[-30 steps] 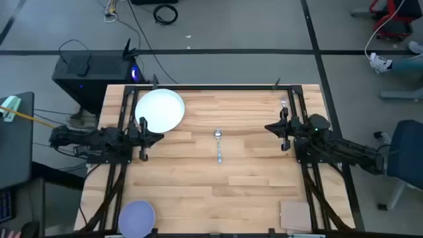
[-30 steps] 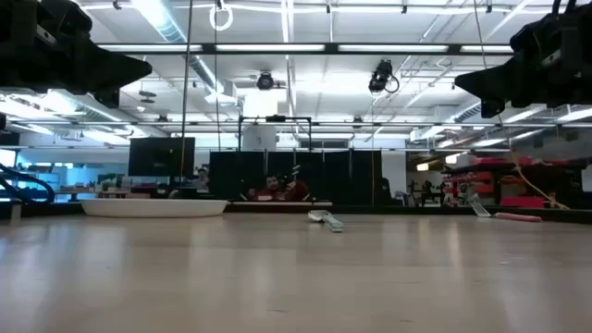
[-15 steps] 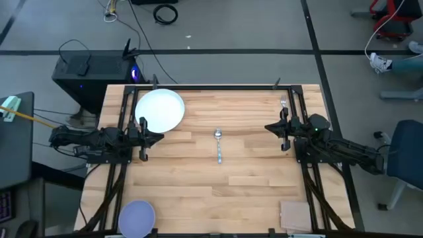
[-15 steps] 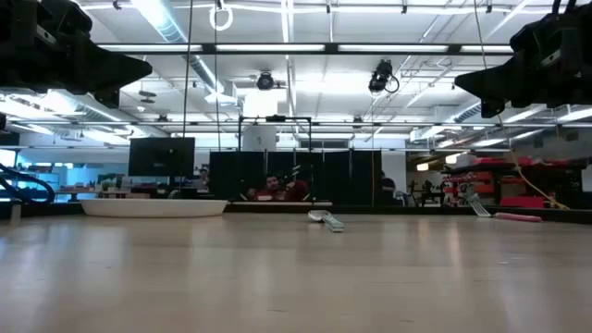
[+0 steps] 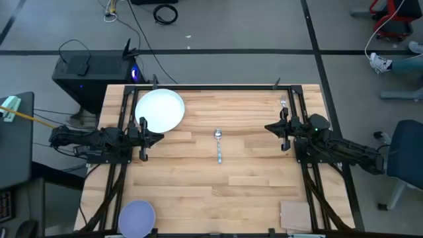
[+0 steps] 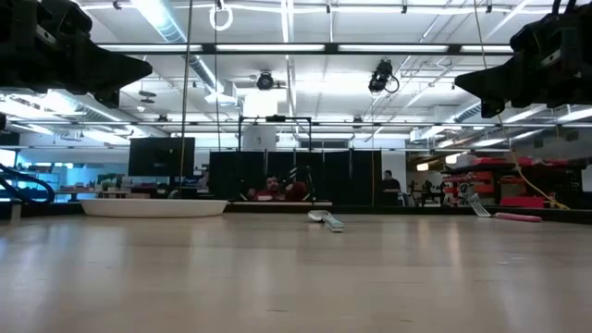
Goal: Set table place
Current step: Stack the purple bowl on the white plate
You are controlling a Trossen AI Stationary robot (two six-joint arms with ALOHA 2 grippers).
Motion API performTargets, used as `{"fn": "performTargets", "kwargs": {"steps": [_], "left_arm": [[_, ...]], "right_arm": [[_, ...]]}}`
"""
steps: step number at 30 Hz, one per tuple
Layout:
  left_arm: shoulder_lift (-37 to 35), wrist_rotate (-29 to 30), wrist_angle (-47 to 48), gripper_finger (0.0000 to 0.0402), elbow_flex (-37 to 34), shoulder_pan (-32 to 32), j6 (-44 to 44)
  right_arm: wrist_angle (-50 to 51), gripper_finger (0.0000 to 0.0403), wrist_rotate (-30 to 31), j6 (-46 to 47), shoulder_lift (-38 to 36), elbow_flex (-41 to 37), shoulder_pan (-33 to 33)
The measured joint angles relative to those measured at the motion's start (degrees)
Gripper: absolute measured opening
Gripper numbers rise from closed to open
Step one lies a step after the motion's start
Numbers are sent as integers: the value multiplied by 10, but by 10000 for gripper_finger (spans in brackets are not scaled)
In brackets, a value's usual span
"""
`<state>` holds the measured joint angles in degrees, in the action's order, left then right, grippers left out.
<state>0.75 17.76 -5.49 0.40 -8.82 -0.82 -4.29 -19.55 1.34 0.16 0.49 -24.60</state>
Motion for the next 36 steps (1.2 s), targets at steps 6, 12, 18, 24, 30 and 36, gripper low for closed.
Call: {"fn": "performTargets", "kwargs": {"steps": [6,12,18,24,30,36], "left_arm": [[0,0,0,35,0,0,0],[0,0,0,30,0,0,0],[0,0,0,38,0,0,0],[0,0,0,38,0,0,0],[0,0,-2,30,0,0,0],[0,0,-3,28,0,0,0]], "right_arm": [[0,18,0,0,0,0,0],[0,18,0,0,0,0,0],[0,18,0,0,0,0,0],[0,18,0,0,0,0,0],[0,18,0,0,0,0,0],[0,18,0,0,0,0,0]]}}
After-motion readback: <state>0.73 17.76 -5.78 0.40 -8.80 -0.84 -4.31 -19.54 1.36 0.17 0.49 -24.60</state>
